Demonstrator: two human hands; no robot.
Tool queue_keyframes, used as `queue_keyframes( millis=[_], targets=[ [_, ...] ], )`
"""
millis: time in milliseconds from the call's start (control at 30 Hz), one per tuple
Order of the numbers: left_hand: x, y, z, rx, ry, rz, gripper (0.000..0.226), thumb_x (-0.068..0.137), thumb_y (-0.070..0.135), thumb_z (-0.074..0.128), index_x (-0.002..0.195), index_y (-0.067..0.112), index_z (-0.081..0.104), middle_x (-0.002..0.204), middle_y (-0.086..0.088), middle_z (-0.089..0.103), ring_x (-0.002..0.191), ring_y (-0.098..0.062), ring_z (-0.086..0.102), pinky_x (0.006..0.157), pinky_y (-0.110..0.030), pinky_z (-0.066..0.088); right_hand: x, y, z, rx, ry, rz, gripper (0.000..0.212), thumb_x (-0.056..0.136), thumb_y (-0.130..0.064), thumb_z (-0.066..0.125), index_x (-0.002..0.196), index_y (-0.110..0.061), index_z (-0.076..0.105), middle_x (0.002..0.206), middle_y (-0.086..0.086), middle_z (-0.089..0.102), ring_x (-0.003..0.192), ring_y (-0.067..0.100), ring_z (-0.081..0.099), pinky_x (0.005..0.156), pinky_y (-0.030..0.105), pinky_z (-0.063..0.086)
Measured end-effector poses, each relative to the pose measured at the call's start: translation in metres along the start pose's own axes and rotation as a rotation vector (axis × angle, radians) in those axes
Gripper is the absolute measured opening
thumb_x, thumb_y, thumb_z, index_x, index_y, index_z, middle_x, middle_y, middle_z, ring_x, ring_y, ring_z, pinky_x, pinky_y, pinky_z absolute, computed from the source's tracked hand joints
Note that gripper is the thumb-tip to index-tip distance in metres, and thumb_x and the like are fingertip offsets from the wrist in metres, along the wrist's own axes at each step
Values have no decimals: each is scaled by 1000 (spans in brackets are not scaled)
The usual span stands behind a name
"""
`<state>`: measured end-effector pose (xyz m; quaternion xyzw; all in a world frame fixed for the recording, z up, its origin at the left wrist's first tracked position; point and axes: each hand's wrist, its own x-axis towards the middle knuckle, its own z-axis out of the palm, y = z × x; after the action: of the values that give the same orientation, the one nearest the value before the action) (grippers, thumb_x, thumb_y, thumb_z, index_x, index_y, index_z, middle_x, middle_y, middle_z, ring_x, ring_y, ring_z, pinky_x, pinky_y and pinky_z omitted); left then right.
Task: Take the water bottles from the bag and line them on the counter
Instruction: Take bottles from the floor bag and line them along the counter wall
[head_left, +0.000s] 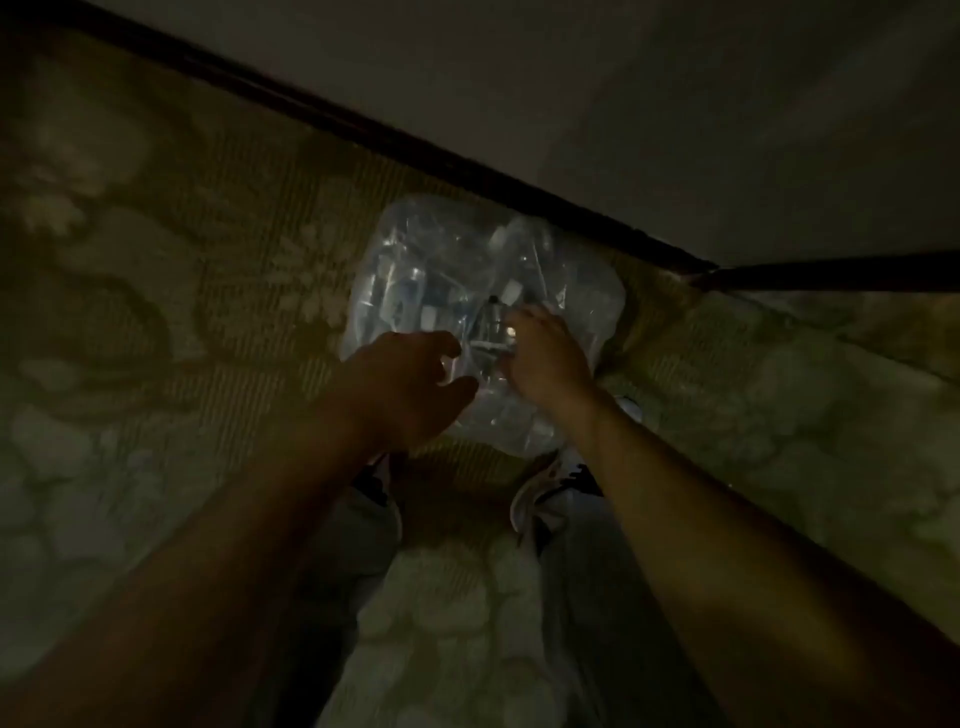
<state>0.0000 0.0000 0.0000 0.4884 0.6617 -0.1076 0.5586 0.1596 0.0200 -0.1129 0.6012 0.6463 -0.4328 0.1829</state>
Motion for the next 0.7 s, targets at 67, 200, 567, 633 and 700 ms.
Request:
queue_keyframes(
  millis=[67, 200, 567, 633, 700],
  targets=[
    [11, -6, 9, 30, -54, -12, 49, 95, 48, 53, 140, 29, 48, 127, 1, 63, 109, -18, 63, 97, -39, 51, 17, 5, 8, -103, 1, -31, 47, 89, -19, 63, 134, -13, 48, 144, 7, 41, 131, 29, 38, 104, 39, 39],
    [13, -5, 25, 49, -129, 1, 51, 93, 54, 51, 140, 33, 46, 134, 1, 58, 117, -21, 59, 99, -44, 48, 38, 8, 24, -350, 88, -40, 50, 89, -28, 61, 134, -11, 44, 141, 11, 39, 128, 31, 36, 96, 37, 40],
    [4, -5, 36, -75, -1, 47, 39, 96, 45, 51, 131, 26, 55, 119, 2, 64, 106, -17, 63, 92, -41, 53, 44, 15, 41, -589, 41, -77, 83, 77, -45, 70, 145, -19, 28, 137, 27, 35, 124, 41, 36, 101, 47, 34],
    [5, -4, 35, -82, 22, 68, 37, 96, 43, 51, 128, 24, 57, 115, 2, 66, 101, -17, 64, 89, -41, 54, 41, 13, 43, -575, 41, -88, 79, 79, -37, 69, 144, -12, 30, 141, 29, 33, 130, 42, 33, 105, 49, 30],
    [4, -5, 36, -88, 29, 69, 35, 97, 41, 52, 126, 23, 58, 113, 1, 66, 99, -16, 65, 88, -40, 55, 41, 11, 45, -530, 25, -71, 75, 83, -28, 66, 143, -3, 29, 144, 30, 34, 132, 43, 36, 106, 49, 31]
  ],
)
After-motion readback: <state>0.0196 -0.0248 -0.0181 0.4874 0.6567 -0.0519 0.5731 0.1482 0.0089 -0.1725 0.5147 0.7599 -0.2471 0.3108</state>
